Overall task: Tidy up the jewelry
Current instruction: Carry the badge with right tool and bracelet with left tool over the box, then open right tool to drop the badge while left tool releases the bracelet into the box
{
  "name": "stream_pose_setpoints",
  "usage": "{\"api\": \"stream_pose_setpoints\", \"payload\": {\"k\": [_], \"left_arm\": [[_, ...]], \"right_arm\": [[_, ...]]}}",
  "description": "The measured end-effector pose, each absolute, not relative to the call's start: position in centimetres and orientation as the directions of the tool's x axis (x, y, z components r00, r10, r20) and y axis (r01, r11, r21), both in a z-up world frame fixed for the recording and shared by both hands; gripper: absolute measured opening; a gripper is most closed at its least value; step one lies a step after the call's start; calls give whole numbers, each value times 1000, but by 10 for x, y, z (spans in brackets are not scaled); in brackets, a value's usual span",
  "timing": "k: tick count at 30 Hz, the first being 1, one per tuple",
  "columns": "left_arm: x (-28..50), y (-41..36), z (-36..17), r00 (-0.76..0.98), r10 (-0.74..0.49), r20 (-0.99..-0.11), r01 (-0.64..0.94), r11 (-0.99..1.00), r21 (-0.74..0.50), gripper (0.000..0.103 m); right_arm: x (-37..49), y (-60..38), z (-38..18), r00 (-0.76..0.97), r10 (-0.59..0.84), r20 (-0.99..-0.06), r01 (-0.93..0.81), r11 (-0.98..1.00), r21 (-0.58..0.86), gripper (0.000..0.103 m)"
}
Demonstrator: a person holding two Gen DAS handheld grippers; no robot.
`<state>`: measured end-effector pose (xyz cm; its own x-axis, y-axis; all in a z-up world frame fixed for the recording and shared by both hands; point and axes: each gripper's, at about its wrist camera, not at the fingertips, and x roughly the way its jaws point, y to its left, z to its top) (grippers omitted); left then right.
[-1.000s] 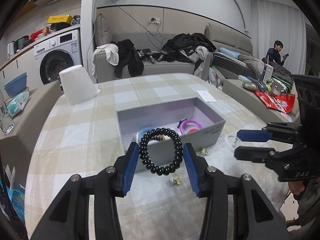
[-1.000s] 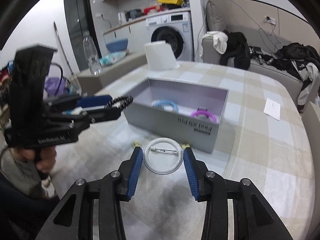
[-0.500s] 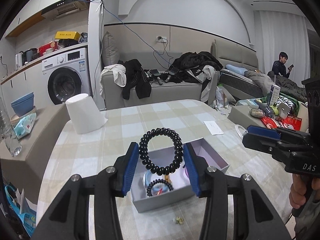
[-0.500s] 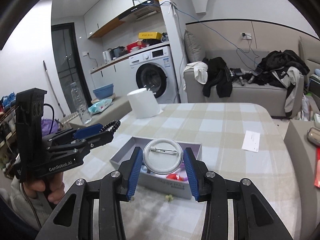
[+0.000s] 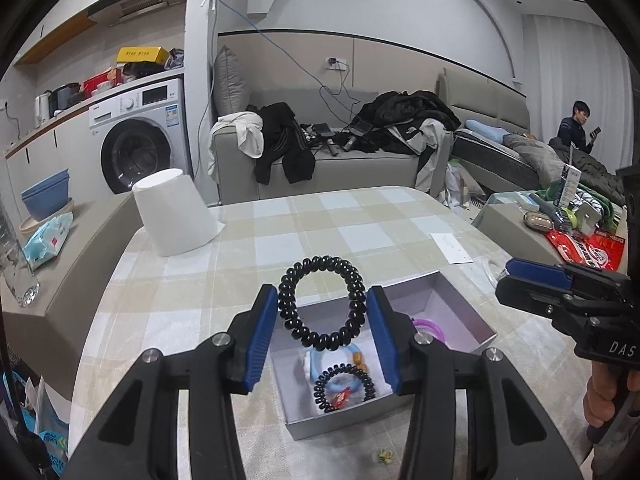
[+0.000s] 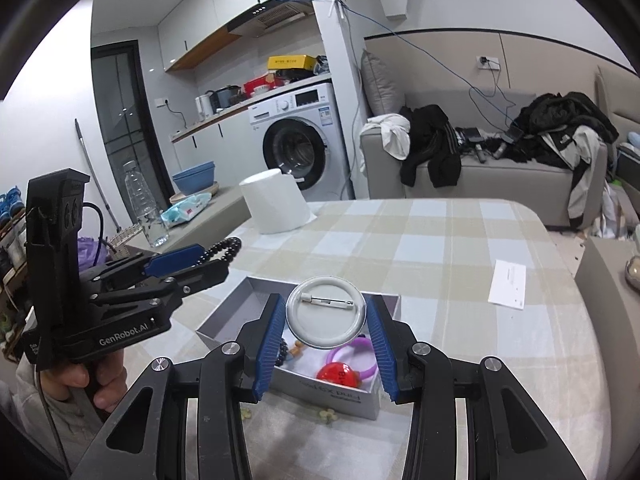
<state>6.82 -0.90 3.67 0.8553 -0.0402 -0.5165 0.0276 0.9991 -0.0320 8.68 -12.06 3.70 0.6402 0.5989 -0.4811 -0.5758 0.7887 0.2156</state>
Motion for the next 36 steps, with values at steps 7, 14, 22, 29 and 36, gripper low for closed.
{"api": "stream_pose_setpoints", "payload": {"k": [7,14,22,29,36], "left_arm": [[70,-8,34,850,-38,-526,15,999,-47,41],[74,-9,29,839,-41,-543,17,999,-50,41],[77,-13,21,823,-64,-565,43,998,-50,41],[79,-17,14,807,-71,-586,53,997,-48,41],[80,-21,10,799,-71,-597,56,997,-43,41]], "right_arm": [[94,-123,26,640,580,-504,-540,806,243,41],[96,-123,19,626,583,-518,-536,804,257,41],[96,-111,8,596,576,-560,-552,800,235,41],[96,-108,5,603,566,-562,-549,806,223,41],[99,-107,3,604,561,-566,-543,810,224,41]]}}
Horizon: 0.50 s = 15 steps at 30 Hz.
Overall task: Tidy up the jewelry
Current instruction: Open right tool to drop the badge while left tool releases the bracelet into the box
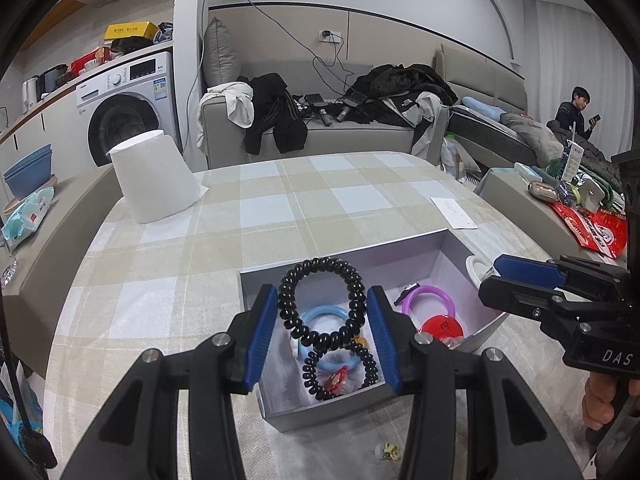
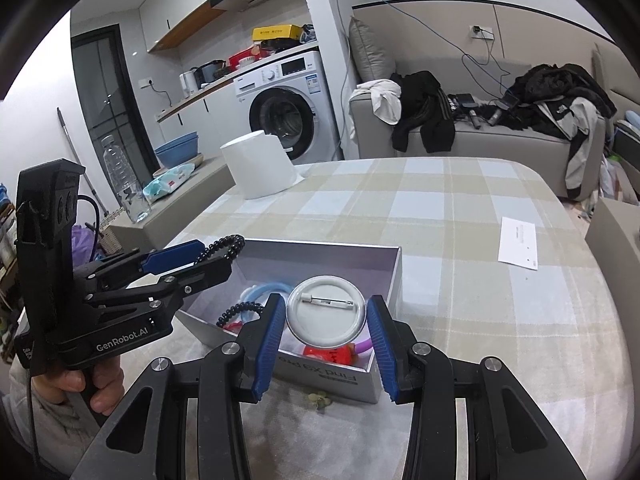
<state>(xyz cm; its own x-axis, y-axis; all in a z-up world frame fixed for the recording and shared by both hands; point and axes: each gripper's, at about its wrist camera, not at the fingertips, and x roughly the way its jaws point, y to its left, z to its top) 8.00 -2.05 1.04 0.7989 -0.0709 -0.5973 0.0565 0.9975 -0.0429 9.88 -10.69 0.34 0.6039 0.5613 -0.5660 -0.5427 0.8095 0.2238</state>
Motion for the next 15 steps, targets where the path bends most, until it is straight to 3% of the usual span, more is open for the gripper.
{"api": "stream_pose_setpoints", "payload": {"k": [11,13,15], "left_arm": [[81,-21,10,796,-72,-601,56,997,-45,41],[81,-21,10,796,-72,-601,56,997,-45,41],[80,-21,10,797,-71,-600,55,997,-44,41]], "right_arm": [[98,-107,5,612,560,-559,-539,812,222,42],[97,-110,8,625,558,-546,-532,816,227,48],[96,-113,11,638,557,-532,-526,820,227,64]]}}
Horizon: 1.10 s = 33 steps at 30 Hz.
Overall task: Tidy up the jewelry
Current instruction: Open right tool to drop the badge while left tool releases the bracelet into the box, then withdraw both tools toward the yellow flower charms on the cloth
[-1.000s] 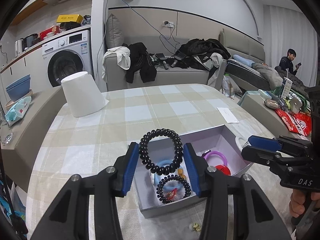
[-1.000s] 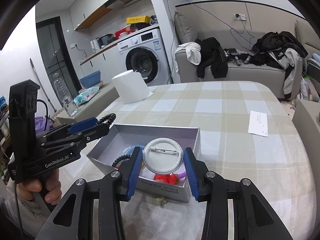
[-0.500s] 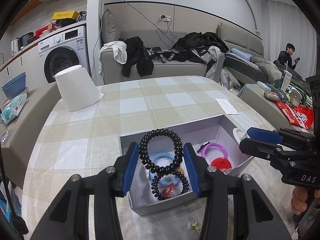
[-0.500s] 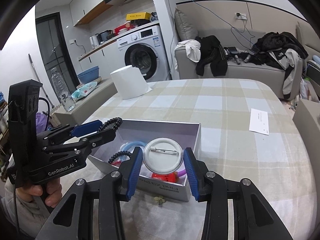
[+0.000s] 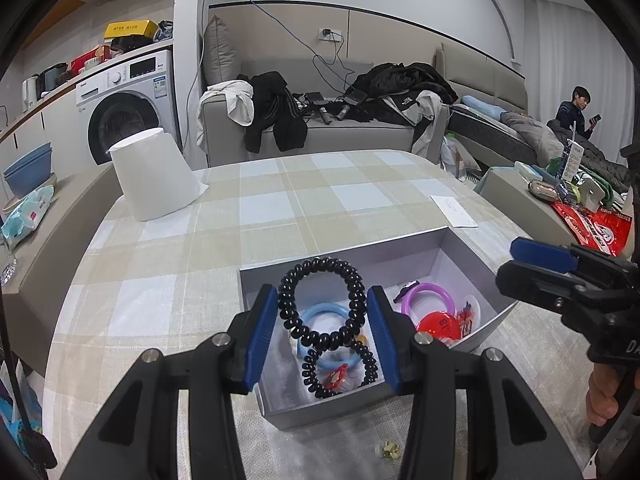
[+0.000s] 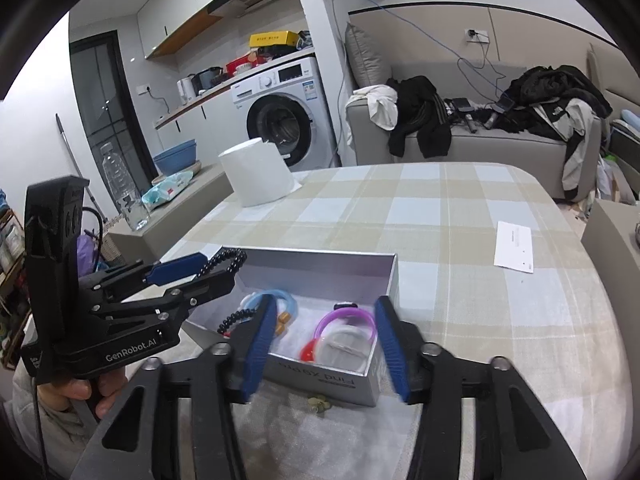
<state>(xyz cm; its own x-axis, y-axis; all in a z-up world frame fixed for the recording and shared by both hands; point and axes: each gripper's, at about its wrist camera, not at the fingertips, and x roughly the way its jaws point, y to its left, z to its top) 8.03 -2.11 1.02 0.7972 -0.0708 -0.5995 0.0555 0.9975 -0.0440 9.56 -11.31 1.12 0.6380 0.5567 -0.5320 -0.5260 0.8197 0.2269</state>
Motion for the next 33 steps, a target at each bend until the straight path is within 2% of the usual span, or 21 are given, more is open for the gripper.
{"api": "stream_pose_setpoints", "payload": {"k": [1,3,6,8,11,24,31,32,33], "left_arm": [[80,-21,10,798,-73,-599,57,997,-45,41],[78,-23,12,798,-86,-597,71,996,-49,42],[77,-24,14,800,-85,-595,76,996,-40,55],[73,-24,17,808,-79,-584,70,997,-39,80],[66,-23,22,820,-79,-567,61,997,-51,101],[36,-11,7,795,-57,-604,6,996,-86,102],[36,-11,-8,762,-56,-646,-3,996,-90,102],[36,-12,-9,759,-59,-648,0,996,-91,102],[36,-14,-10,755,-65,-652,7,996,-91,102]], "right_arm": [[95,-115,13,644,553,-529,-521,823,226,67],[94,-117,14,649,544,-531,-512,829,224,82],[93,-119,14,657,527,-538,-499,840,213,92],[91,-122,12,659,517,-547,-490,846,209,97],[89,-128,9,662,505,-554,-476,854,209,103],[81,-136,-14,614,424,-666,-458,878,136,103],[78,-130,-24,548,466,-694,-503,847,172,103],[76,-128,-25,534,486,-692,-519,834,186,99],[75,-126,-25,514,513,-687,-541,816,205,89]]}}
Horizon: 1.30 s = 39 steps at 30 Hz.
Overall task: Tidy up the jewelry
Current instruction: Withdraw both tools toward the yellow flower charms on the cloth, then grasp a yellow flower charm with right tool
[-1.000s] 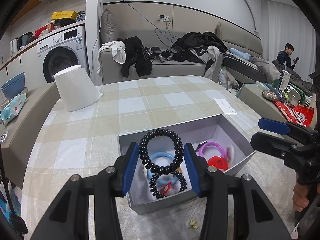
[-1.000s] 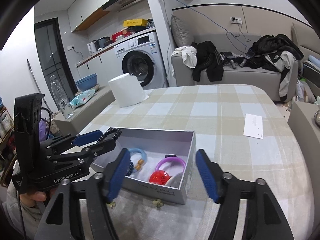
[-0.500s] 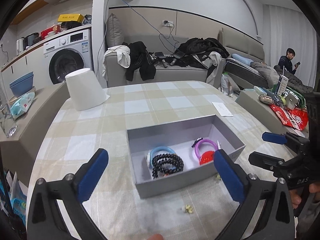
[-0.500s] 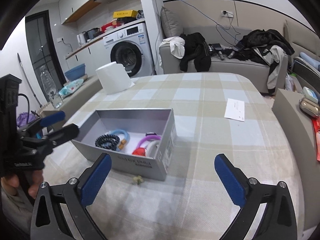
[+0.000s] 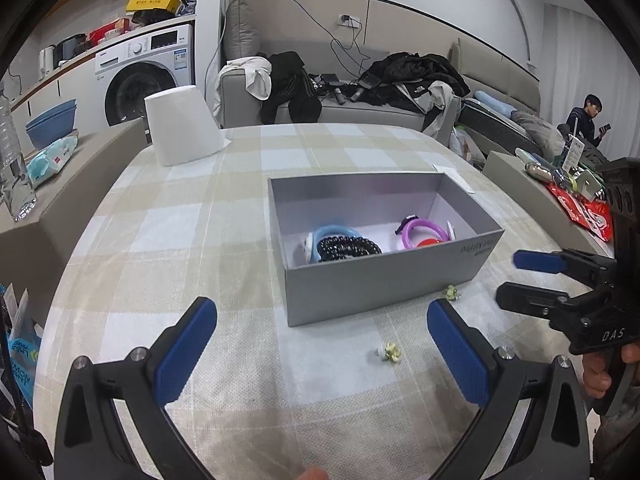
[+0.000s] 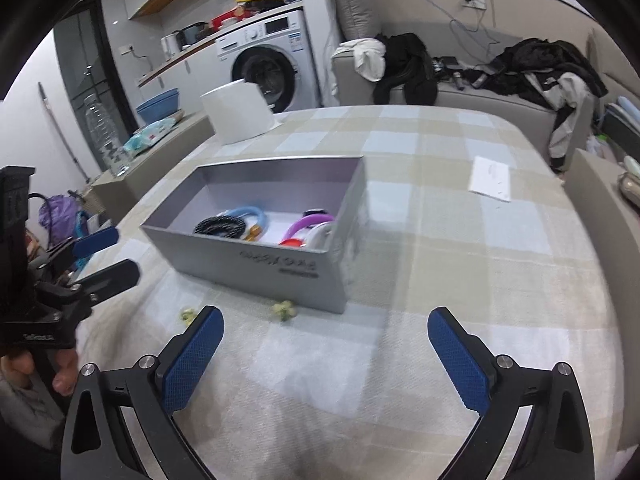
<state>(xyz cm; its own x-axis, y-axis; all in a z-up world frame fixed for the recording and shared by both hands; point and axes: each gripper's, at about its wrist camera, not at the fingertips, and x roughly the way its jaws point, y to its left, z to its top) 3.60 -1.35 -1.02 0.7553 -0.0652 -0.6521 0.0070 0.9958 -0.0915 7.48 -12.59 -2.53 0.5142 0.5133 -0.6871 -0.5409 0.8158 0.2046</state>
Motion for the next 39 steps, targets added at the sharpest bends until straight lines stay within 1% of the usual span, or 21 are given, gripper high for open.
{"api": "stream_pose_setpoints", "payload": {"k": [3,4,5,6,12,14,28,29,32,39], "left_arm": [[34,-16,-13,747,-67,-662,23,997,-75,102],[34,-17,-14,745,-70,-663,29,997,-72,102],[33,-17,-14,744,-76,-664,37,997,-73,102],[33,-17,-14,744,-81,-663,41,996,-75,102],[32,-14,-17,743,-83,-664,37,996,-82,102],[32,-14,-18,743,-83,-664,36,996,-85,102],[33,-10,-20,740,-82,-667,26,995,-94,102],[33,-9,-20,740,-82,-667,25,995,-94,102],[33,-7,-21,739,-80,-668,20,995,-97,102],[34,-6,-22,735,-81,-673,18,995,-100,102]], "right_arm": [[73,-116,-32,456,544,-704,-579,782,229,73],[73,-113,-35,437,554,-709,-591,771,238,70],[73,-111,-37,423,560,-713,-599,763,244,62],[72,-108,-40,409,561,-720,-606,756,245,57],[73,-100,-44,392,563,-727,-624,744,240,51],[74,-98,-46,391,556,-734,-623,747,233,47],[78,-77,-49,417,496,-761,-648,750,134,43],[77,-76,-48,415,498,-761,-653,745,131,42],[75,-72,-48,397,516,-759,-679,722,136,34],[78,-72,-48,425,490,-761,-656,746,114,33]]}}
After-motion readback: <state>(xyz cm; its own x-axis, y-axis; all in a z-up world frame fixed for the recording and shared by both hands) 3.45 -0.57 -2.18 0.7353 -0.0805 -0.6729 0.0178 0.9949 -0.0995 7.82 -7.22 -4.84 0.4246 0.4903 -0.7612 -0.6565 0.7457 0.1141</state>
